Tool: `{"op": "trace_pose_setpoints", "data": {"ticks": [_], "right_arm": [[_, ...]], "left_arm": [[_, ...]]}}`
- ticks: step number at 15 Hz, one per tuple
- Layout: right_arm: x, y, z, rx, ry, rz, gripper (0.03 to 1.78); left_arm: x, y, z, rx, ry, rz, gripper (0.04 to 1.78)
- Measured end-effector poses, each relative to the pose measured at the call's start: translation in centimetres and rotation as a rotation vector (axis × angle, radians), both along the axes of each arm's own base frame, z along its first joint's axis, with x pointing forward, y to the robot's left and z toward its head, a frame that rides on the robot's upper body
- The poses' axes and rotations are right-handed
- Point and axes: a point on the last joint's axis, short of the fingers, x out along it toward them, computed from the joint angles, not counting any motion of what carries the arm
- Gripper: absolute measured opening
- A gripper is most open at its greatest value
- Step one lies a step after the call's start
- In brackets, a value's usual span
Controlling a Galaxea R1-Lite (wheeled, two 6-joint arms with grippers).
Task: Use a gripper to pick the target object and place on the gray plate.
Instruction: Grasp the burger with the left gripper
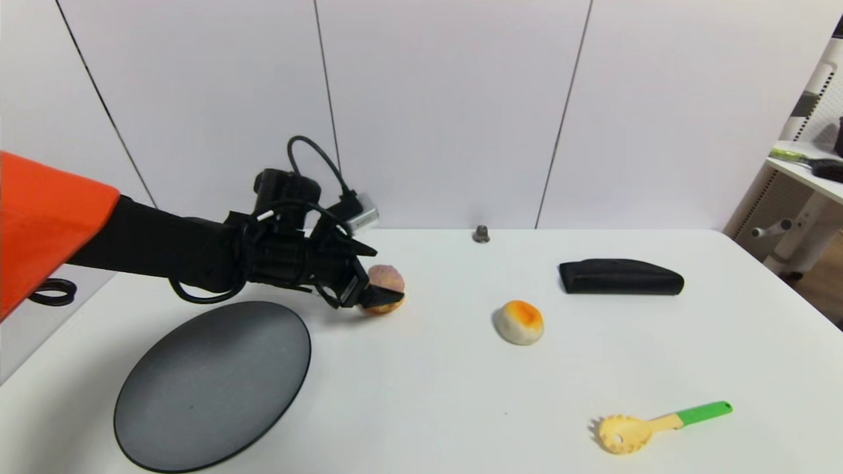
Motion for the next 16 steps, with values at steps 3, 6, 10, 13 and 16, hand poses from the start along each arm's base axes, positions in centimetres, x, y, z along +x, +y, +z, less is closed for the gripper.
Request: {"op": "trace_pose_setpoints", "data": {"ticks": [3, 6, 10, 13, 16], "right_arm": [[0.0, 0.0, 0.0, 0.0, 0.0, 0.0, 1.71], [0.0, 0.0, 0.0, 0.0, 0.0, 0.0, 1.71], [0.0, 0.0, 0.0, 0.0, 0.0, 0.0, 1.71], [0.0, 0.0, 0.0, 0.0, 0.0, 0.001, 1.71], [0.0, 0.0, 0.0, 0.0, 0.0, 0.0, 1.71]], "left_arm": [[0.8, -0.1, -1.0, -0.029, 0.032, 0.029, 1.69], [1.6, -0.1, -2.0, -0.048, 0.032, 0.049, 1.69], [1.8, 0.0, -3.5, -0.04, 0.088, 0.061, 1.69], [1.9, -0.1, -3.8, -0.038, 0.095, 0.062, 1.69], [2.0, -0.1, -3.7, -0.039, 0.091, 0.062, 1.5]]}}
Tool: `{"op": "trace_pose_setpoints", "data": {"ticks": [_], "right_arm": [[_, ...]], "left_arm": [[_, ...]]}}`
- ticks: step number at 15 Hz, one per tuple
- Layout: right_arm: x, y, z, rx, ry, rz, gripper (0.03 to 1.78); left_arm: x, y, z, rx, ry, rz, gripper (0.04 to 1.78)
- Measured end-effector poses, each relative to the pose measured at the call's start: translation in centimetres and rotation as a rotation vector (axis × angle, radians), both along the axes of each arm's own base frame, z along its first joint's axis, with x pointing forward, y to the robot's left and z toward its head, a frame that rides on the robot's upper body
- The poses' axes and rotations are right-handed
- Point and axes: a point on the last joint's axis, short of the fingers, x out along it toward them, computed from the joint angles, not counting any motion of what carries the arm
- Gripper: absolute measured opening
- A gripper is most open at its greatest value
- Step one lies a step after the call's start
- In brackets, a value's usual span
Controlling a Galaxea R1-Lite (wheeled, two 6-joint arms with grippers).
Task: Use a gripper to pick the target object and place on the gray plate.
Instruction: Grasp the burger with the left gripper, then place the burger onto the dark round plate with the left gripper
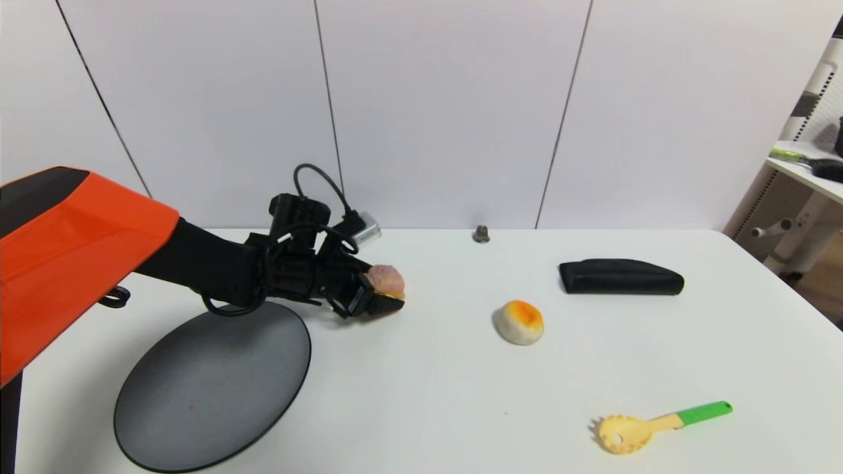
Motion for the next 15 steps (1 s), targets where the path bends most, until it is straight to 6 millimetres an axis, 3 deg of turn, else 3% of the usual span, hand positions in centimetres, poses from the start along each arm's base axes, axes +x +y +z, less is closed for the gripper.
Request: {"op": "trace_pose_setpoints", "data": {"ticks": [2, 4, 10, 15], "right_arm": [[0.0, 0.0, 0.0, 0.0, 0.0, 0.0, 1.71], [0.0, 0.0, 0.0, 0.0, 0.0, 0.0, 1.71], [0.0, 0.0, 0.0, 0.0, 0.0, 0.0, 1.71], [0.0, 0.0, 0.0, 0.0, 0.0, 0.0, 1.71]], "left_arm": [[-0.1, 0.0, 0.0, 0.0, 0.006, 0.001, 1.19], [-0.2, 0.1, 0.1, -0.001, 0.006, 0.002, 1.04], [-1.0, 0.4, 1.6, -0.008, -0.01, 0.003, 0.84], [-4.5, 3.4, 4.7, -0.012, -0.044, 0.048, 0.83]]}}
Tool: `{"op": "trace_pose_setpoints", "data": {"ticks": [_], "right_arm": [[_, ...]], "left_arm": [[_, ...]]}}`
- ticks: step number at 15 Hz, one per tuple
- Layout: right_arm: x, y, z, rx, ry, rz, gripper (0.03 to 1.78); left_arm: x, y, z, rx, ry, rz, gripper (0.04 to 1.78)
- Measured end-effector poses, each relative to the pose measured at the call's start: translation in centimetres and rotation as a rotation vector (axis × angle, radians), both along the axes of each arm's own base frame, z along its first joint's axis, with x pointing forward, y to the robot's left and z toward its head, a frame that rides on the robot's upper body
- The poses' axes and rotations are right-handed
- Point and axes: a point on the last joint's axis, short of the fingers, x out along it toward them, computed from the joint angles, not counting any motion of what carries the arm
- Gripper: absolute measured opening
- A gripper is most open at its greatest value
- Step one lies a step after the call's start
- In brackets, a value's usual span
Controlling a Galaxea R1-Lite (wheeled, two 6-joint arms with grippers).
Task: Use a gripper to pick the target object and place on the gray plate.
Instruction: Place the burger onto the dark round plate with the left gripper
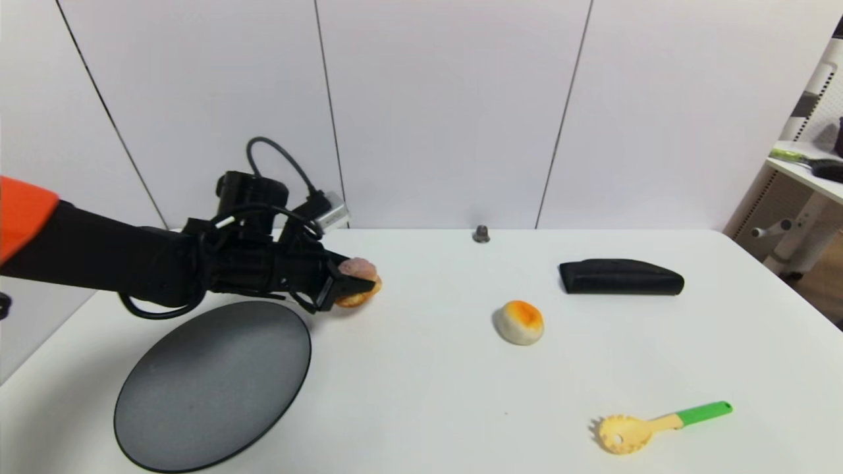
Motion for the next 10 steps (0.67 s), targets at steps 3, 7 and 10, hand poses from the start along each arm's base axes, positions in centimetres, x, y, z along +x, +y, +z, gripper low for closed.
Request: {"op": "trace_pose_setpoints", "data": {"ticks": [3, 7, 10], "right_arm": [[0.0, 0.0, 0.0, 0.0, 0.0, 0.0, 1.71], [0.0, 0.0, 0.0, 0.0, 0.0, 0.0, 1.71], [0.0, 0.0, 0.0, 0.0, 0.0, 0.0, 1.71]], "left_arm": [[-3.1, 2.6, 1.9, -0.003, -0.032, 0.052, 0.83], [-8.2, 6.9, 2.5, 0.016, -0.041, 0.184, 0.83], [-12.2, 9.5, 1.0, 0.03, -0.014, 0.285, 0.83]]}}
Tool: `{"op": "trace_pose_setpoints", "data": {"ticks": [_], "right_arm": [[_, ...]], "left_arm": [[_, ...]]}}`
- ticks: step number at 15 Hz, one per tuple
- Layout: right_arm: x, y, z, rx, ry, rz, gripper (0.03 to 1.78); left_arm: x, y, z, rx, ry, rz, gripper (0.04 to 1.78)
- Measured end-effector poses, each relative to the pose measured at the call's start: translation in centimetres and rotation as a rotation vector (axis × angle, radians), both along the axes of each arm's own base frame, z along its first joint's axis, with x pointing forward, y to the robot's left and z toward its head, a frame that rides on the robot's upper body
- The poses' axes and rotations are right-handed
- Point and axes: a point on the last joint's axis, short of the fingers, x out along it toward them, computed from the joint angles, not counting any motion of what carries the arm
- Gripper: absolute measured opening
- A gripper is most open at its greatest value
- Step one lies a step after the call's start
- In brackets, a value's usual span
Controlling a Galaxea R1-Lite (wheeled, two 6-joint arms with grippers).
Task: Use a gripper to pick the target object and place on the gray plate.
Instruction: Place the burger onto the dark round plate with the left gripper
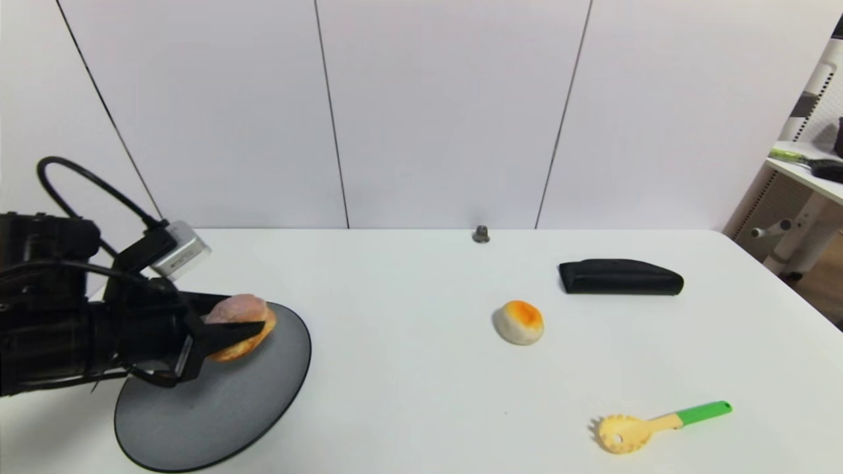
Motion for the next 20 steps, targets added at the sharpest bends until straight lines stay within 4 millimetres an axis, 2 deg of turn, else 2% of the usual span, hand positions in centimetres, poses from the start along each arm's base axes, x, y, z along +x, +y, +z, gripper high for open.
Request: {"op": "trace_pose_setpoints", "data": {"ticks": [3, 7, 12, 20], "right_arm": [[0.0, 0.0, 0.0, 0.0, 0.0, 0.0, 1.71], [0.0, 0.0, 0.0, 0.0, 0.0, 0.0, 1.71], [0.0, 0.0, 0.0, 0.0, 0.0, 0.0, 1.71], [0.0, 0.0, 0.0, 0.0, 0.0, -0.001, 1.71]], "left_arm": [[-3.4, 1.6, -1.9, -0.003, 0.011, 0.089, 0.83], [-5.2, 2.0, -3.3, -0.002, 0.034, 0.121, 0.83], [-4.8, 2.0, -3.7, 0.006, 0.03, 0.115, 0.83], [-2.1, 1.8, -4.1, 0.025, 0.056, 0.079, 0.83]]}}
